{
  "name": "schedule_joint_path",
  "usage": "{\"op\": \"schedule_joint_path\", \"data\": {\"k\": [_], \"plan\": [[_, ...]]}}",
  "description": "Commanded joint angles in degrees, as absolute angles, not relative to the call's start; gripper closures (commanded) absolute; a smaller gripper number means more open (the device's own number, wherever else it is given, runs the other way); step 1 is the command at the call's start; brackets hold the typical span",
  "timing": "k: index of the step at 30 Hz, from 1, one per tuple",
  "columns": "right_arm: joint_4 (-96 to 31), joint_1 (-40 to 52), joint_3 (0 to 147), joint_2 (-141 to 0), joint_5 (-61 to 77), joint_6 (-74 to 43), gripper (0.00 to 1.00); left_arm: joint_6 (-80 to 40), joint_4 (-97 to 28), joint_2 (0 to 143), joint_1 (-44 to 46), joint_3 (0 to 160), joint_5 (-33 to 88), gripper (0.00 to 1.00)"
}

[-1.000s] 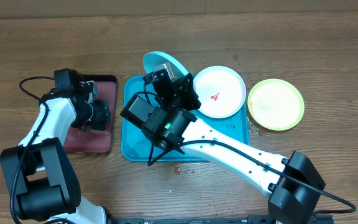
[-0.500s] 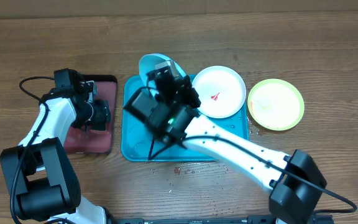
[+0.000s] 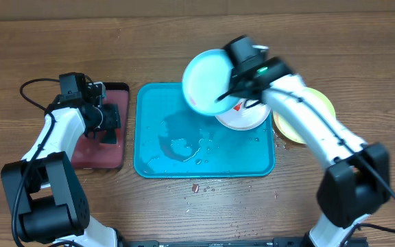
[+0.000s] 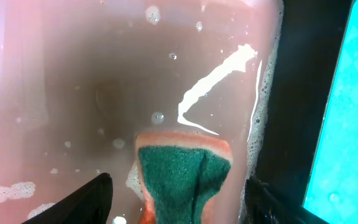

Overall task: Clean dirty plates on tray and stack at the side
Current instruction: 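Place the light-blue plate onto the yellow plate with the right gripper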

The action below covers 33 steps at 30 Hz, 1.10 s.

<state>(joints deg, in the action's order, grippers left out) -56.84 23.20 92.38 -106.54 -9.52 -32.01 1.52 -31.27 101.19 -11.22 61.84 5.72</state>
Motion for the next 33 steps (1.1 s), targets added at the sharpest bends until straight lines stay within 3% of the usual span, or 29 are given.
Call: {"op": "schedule_joint_path", "data": {"k": [1,6,17,20,22,23,30,31,33], "plan": [[-58.0,15.9,93.7,-102.5,5.4,-33.3,0.96,2.9,-30.6,101.9,-10.4,61.1,4.0,0.32],[-61.8,4.0,93.7,-102.4,12.0,-33.0,0.96,4.4,-29.5,102.2,-10.0,61.1,4.0,0.31],[-67.2,-12.7,90.2,-102.5,10.4,-30.1,0.96,4.3,-29.5,107.9,-9.6,61.1,7.3,0.34],[-66.9,-16.1,87.4,-102.5,8.6,-30.2,0.96,4.3,-29.5,108.0,-9.6,61.1,7.0,0.52],[-66.2,-17.9,85.0,-102.5,8.6,-30.0,0.96,4.3,-29.2,108.0,-9.6,61.2,7.0,0.86],[-65.8,-18.6,83.8,-102.5,8.6,-30.0,0.96,4.3,-28.8,108.0,-9.6,61.2,7.0,0.96],[-60.8,-20.0,76.1,-102.6,8.4,-29.3,0.96,4.1,-30.8,107.6,-9.6,63.9,6.0,0.96],[-60.4,-20.0,75.7,-102.6,8.4,-29.4,0.96,4.1,-31.7,107.5,-9.6,64.6,5.4,0.89],[-60.1,-20.0,75.2,-102.6,8.4,-29.3,0.96,4.1,-33.9,107.1,-9.6,65.7,4.3,0.56]]}}
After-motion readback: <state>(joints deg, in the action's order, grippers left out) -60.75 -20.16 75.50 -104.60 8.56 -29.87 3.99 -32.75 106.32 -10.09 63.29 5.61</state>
